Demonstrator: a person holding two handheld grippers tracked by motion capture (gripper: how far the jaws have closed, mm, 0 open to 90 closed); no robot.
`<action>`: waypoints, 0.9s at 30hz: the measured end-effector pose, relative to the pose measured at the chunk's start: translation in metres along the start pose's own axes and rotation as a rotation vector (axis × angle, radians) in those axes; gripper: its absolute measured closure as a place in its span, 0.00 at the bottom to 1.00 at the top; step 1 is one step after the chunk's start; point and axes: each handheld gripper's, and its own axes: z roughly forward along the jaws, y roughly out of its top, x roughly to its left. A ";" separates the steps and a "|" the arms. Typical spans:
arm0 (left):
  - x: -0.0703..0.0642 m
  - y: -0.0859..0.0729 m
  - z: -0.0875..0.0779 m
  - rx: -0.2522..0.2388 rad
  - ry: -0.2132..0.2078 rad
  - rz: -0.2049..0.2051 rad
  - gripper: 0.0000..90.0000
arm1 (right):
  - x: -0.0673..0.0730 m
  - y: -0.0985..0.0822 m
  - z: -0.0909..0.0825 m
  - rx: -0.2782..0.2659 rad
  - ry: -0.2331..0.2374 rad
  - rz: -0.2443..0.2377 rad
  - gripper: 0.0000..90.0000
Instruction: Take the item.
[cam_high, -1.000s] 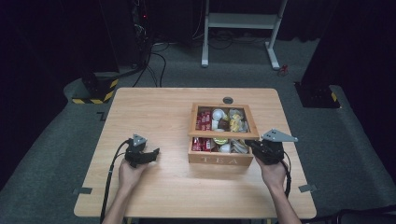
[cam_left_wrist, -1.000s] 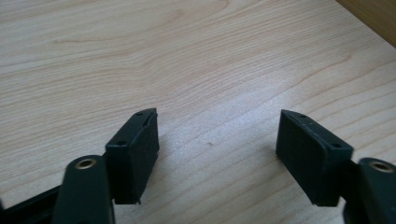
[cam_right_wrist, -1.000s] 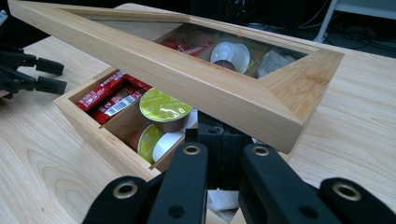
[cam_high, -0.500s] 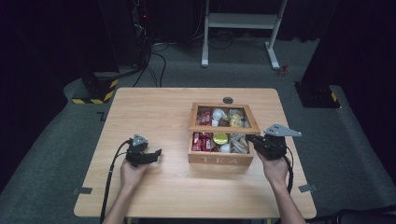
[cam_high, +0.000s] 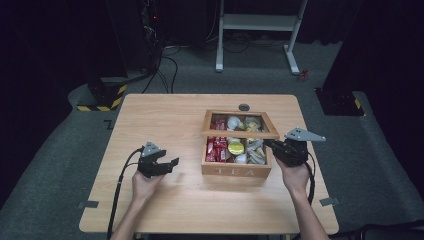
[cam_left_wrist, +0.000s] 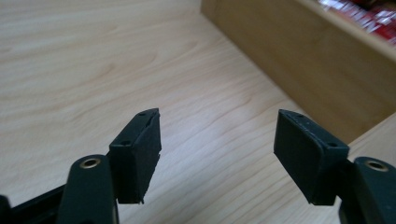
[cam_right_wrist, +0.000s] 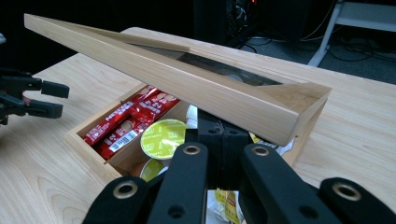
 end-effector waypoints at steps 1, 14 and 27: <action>-0.002 0.003 0.000 -0.012 -0.011 0.004 0.39 | 0.000 0.001 0.000 -0.001 -0.002 0.000 1.00; -0.032 0.029 0.003 -0.024 -0.076 0.133 0.40 | -0.002 0.012 0.000 -0.006 -0.011 0.002 1.00; -0.051 0.047 0.011 -0.032 -0.118 0.134 0.42 | -0.006 0.021 0.002 -0.027 -0.011 0.008 1.00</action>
